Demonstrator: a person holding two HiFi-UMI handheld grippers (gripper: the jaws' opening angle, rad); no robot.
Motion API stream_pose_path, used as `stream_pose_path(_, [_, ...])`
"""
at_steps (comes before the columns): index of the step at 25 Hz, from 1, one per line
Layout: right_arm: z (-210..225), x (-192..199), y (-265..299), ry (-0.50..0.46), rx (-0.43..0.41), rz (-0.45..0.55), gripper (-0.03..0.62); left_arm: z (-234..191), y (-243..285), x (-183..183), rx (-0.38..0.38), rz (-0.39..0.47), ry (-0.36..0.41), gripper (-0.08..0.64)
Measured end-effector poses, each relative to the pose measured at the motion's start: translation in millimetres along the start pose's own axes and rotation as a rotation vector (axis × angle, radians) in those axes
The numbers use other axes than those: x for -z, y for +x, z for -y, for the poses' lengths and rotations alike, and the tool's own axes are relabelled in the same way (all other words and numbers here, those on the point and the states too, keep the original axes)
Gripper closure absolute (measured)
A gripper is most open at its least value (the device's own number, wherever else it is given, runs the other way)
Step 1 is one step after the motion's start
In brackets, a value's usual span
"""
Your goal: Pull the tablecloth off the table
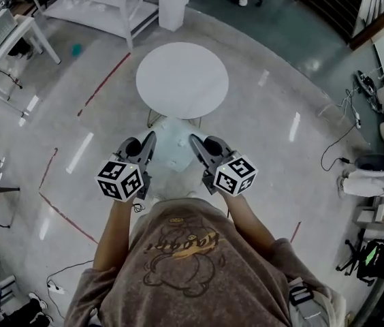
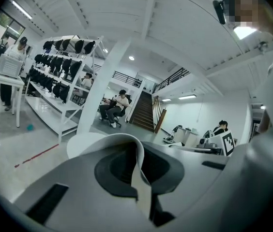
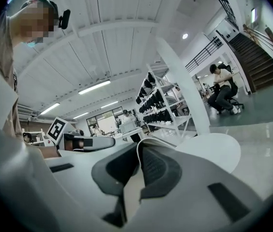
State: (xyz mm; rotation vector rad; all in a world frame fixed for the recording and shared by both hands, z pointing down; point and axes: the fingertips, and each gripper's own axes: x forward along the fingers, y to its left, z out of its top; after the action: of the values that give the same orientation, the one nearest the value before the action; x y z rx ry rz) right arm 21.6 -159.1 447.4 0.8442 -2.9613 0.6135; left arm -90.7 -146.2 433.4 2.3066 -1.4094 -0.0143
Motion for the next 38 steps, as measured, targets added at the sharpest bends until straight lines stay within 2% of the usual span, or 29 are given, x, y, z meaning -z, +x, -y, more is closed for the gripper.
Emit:
stream_pose_path(7, [24.0, 0.5, -22.6, -0.008, 0.072, 0.031, 0.577, 21.2, 24.9, 7.2, 0.057, -0.022, 0.064, 0.538])
stream_pose_path(15, [44.6, 4.0, -29.7, 0.026, 0.127, 0.047, 0.576, 27.7, 42.0, 18.6, 0.039, -0.023, 0.054, 0.538])
stream_pose_path(27, [47.7, 7.2, -29.3, 0.052, 0.124, 0.045, 0.577, 29.3, 37.6, 23.4, -0.005, -0.017, 0.047, 0.538])
stream_pose_path(38, [40.4, 12.2, -31.6, 0.060, 0.105, 0.034, 0.578, 30.9, 28.3, 27.5, -0.013, -0.018, 0.036, 0.538])
